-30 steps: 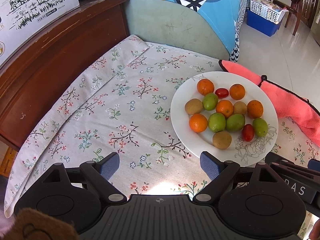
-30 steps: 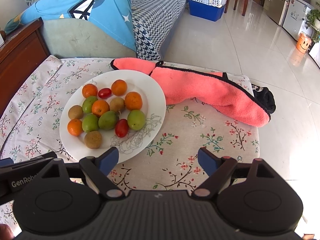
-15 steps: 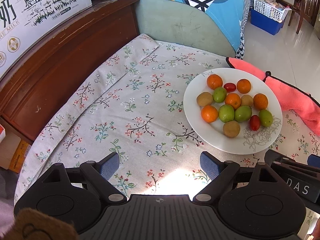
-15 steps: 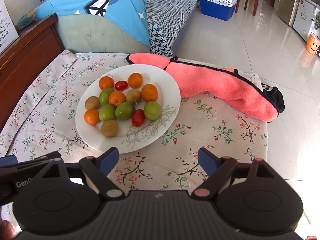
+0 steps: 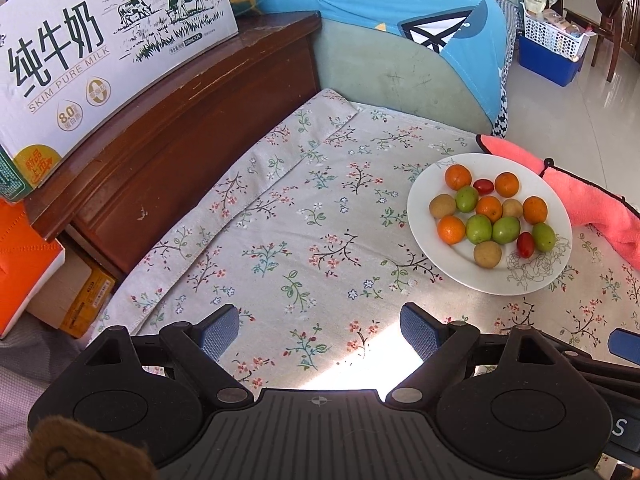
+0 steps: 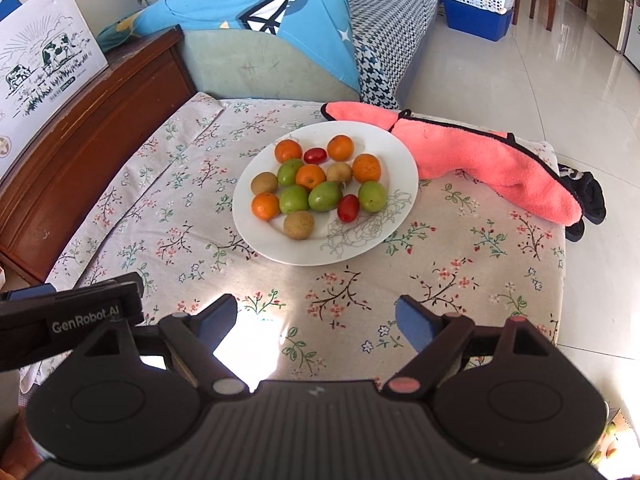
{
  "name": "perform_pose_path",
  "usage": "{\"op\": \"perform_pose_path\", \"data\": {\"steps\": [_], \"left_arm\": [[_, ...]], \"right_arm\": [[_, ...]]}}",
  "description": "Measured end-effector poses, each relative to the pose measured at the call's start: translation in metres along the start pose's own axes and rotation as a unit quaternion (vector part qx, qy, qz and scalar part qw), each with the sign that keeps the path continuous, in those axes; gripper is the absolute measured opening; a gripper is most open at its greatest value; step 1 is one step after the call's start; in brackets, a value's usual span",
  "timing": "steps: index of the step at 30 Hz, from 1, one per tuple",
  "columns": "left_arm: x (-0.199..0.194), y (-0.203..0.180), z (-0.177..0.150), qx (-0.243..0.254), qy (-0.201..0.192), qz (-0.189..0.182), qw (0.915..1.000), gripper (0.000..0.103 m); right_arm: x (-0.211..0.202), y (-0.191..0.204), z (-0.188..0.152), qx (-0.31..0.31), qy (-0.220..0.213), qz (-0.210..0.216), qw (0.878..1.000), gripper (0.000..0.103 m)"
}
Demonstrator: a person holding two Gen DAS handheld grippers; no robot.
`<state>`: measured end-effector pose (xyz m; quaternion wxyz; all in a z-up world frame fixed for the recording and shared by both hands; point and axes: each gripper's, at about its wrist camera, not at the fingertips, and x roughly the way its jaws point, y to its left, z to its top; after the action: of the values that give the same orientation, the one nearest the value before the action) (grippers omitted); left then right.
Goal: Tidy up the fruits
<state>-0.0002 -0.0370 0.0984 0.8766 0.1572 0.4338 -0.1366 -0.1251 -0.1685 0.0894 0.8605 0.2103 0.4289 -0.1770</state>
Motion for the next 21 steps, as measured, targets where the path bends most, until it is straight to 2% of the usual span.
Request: {"op": "perform_pose_path", "data": {"steps": [7,13,17,21], "left_arm": [[-0.005,0.005,-0.009,-0.002,0.000,0.005,1.0000,0.089],[0.010,0.010,-0.013,-0.011,0.019,-0.016,0.9996,0.090],[0.018,0.010,-0.018,-0.003,0.022,-0.015,0.9996,0.090],[0.027,0.012,-0.022,0.000,0.025,-0.018,0.9995,0.090]], "right_arm": [[-0.003,0.002,-0.008,-0.002,0.009,0.008,1.000,0.086],[0.007,-0.004,-0.014,0.012,0.020,0.028,0.999,0.087],[0.018,-0.008,-0.024,0.007,0.016,0.018,1.000,0.091],[0.031,-0.011,-0.039,-0.018,0.018,0.005,1.000,0.091]]}}
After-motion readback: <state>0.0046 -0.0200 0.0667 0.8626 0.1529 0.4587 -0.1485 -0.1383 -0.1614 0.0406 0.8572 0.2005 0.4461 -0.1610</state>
